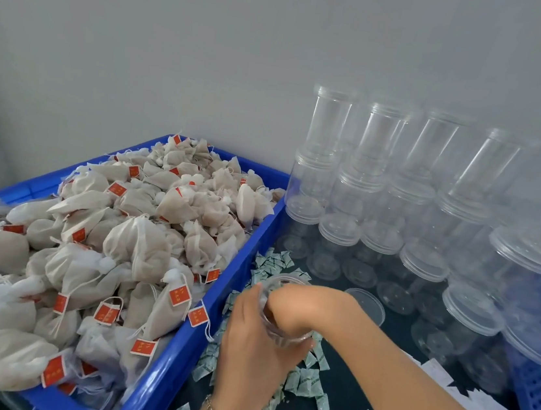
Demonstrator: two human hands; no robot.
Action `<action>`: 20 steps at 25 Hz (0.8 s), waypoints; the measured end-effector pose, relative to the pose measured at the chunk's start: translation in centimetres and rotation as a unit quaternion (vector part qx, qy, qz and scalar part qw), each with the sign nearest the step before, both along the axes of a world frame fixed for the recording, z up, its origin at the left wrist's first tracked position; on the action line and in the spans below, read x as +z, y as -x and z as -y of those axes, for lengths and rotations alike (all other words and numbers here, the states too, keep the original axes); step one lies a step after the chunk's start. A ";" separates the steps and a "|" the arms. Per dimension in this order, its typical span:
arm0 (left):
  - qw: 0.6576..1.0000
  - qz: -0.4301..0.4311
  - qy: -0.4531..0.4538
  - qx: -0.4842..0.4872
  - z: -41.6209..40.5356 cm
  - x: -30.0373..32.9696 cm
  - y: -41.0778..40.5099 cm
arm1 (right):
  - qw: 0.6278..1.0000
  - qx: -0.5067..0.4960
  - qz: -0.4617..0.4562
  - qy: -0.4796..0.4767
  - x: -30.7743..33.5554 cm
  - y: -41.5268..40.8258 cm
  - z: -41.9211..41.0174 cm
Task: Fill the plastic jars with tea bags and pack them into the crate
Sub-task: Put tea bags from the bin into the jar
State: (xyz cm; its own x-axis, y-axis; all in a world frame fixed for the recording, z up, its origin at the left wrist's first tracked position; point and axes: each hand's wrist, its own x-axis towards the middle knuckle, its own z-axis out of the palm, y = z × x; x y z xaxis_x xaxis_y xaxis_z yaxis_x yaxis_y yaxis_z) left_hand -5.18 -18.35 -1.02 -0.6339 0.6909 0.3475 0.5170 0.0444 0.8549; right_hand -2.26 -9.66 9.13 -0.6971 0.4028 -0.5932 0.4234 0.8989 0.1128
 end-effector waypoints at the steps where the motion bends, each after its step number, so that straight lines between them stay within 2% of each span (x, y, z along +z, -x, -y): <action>1: 1.000 0.025 0.014 0.011 0.1 0.3 0.1 | 1.000 0.002 -0.031 0.005 1.0 0.0 0.1; 3: 0.996 0.073 0.046 0.032 -0.1 0.3 0.6 | 0.984 -0.015 -0.178 0.020 3.0 0.7 0.4; 5: 0.993 0.108 0.043 0.030 -0.2 0.5 0.8 | 0.933 -0.042 -0.355 0.032 4.0 2.5 1.2; 7: 0.990 0.129 0.056 0.034 -0.2 1.0 0.8 | 0.906 -0.054 -0.420 0.026 3.5 4.4 2.0; 10: 0.988 0.030 0.146 0.049 -0.2 2.5 1.0 | 0.926 -0.064 -0.371 -0.014 0.9 6.9 2.7; 12: 0.978 -0.033 0.198 0.052 -0.3 5.1 1.6 | 0.921 -0.068 -0.378 -0.067 -0.7 7.8 2.7; 13: 0.962 -0.052 0.268 0.017 0.4 6.6 1.7 | 0.915 -0.062 -0.387 -0.098 -1.3 8.1 2.7; 15: 0.871 -0.290 0.393 -0.043 1.0 8.4 2.6 | 0.900 -0.056 -0.416 -0.119 -2.3 8.5 2.8; 16: 0.853 -0.349 0.388 -0.026 0.4 8.9 3.0 | 0.891 -0.065 -0.436 -0.106 -2.3 8.6 2.6; 18: 0.918 -0.224 0.321 0.062 -0.7 7.7 2.6 | 0.873 -0.096 -0.476 -0.049 -1.6 8.3 2.2; 19: 0.965 -0.057 0.239 0.092 -0.7 6.5 2.5 | 0.860 -0.116 -0.497 -0.008 -0.9 7.9 2.1; 20: 0.982 0.079 0.147 0.083 0.1 5.6 1.9 | 0.847 -0.136 -0.512 0.033 -0.1 7.5 2.1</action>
